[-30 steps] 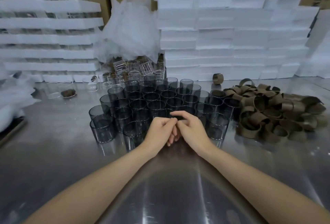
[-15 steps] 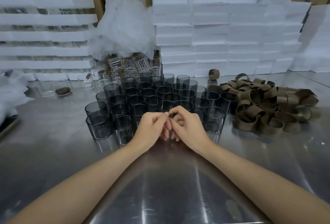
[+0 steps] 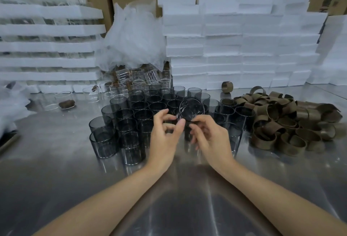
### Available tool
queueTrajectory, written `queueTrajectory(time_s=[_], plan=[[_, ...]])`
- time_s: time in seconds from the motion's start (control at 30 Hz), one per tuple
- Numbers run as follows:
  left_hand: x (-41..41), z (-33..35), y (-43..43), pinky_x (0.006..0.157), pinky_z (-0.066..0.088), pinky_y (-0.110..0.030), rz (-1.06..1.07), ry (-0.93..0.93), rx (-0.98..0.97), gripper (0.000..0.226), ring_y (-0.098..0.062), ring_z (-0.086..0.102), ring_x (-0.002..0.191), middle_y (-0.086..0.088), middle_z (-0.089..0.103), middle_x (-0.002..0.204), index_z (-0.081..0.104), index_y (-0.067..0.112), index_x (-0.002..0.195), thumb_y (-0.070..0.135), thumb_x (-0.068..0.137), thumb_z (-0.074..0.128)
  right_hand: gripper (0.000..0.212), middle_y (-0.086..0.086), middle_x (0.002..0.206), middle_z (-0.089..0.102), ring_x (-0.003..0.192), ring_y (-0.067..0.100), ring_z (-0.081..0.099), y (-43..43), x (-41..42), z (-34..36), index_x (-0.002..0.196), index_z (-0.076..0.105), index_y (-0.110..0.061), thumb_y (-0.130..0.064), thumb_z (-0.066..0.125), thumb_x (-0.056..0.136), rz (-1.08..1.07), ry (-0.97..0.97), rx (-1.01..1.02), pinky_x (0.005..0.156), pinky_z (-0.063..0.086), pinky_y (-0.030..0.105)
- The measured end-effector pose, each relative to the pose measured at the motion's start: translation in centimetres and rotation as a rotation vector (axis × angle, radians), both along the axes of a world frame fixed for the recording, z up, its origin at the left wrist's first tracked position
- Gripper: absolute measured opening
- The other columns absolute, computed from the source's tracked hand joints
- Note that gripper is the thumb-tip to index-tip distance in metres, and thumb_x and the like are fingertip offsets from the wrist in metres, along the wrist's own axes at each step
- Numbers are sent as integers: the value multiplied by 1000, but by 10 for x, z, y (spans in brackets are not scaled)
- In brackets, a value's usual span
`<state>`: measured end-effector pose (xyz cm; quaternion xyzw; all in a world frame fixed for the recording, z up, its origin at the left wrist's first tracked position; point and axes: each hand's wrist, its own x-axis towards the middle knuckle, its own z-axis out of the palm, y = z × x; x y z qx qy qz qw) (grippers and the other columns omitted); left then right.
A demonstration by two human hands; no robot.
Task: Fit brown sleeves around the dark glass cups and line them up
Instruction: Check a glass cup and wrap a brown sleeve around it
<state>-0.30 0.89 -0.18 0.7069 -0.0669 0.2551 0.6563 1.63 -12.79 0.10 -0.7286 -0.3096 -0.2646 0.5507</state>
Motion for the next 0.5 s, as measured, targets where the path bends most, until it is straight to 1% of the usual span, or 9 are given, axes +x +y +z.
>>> queueTrajectory(time_s=[0.03, 0.1, 0.17, 0.2, 0.27, 0.33, 0.4, 0.47, 0.5], plan=[[2, 0, -2, 75, 52, -26, -33, -6, -19, 57, -9, 66, 85, 7, 64, 109, 47, 33, 123, 57, 74, 64, 29, -15, 72, 63, 54, 8, 62, 0, 1, -1, 96, 54, -36, -7, 59, 94, -1, -19, -24, 53, 53, 23], [8, -1, -5, 79, 54, -26, -100, -19, -84, 57, -11, 67, 95, 9, 69, 107, 50, 33, 124, 53, 73, 67, 25, -20, 78, 64, 62, 3, 63, 0, 2, -2, 101, 56, -35, -11, 58, 94, -5, -62, -45, 59, 51, 16], [13, 0, -8, 83, 53, -22, -134, -37, -138, 51, -8, 67, 98, 12, 71, 103, 51, 34, 124, 41, 77, 71, 34, -26, 82, 63, 68, -1, 63, 1, 3, 0, 105, 53, -45, -13, 58, 94, -12, -84, -24, 61, 47, 10], [16, 1, -9, 84, 52, -20, -141, -51, -151, 48, -7, 67, 99, 13, 71, 104, 51, 32, 125, 33, 81, 70, 40, -26, 83, 63, 69, 0, 63, 2, 4, 0, 105, 50, -50, -13, 59, 93, -13, -82, 5, 60, 47, 10], [17, 3, -14, 84, 51, -16, -145, -81, -156, 48, -4, 67, 99, 12, 72, 106, 50, 25, 130, 22, 85, 67, 56, -16, 85, 62, 69, 6, 62, 4, 6, -3, 112, 41, -59, -13, 64, 89, -13, -73, 94, 56, 50, 18], [17, 6, -16, 83, 51, -16, -142, -86, -165, 55, -6, 68, 100, 9, 72, 106, 49, 14, 136, 24, 85, 69, 74, -11, 88, 59, 69, 9, 61, 7, 7, -6, 125, 29, -62, -14, 68, 85, -10, -54, 147, 56, 52, 22], [19, 7, -15, 87, 53, -21, -131, -77, -196, 68, -15, 68, 104, 1, 72, 110, 48, 5, 139, 33, 83, 72, 90, -18, 91, 52, 66, 5, 57, 10, 13, -10, 137, 16, -58, -11, 71, 83, -10, -37, 144, 56, 48, 16], [20, 6, -13, 90, 53, -24, -126, -75, -223, 71, -20, 67, 107, -6, 70, 114, 48, 2, 139, 36, 83, 73, 96, -20, 97, 44, 63, 4, 51, 12, 23, -10, 141, 11, -50, -5, 74, 83, -42, -4, 149, 57, 46, 14], [19, 7, -12, 89, 52, -23, -129, -72, -222, 69, -19, 67, 106, -8, 69, 115, 48, 1, 140, 34, 83, 70, 94, -15, 104, 42, 65, 4, 51, 12, 27, -9, 142, 13, -45, -5, 74, 82, -66, 8, 152, 58, 47, 16]])
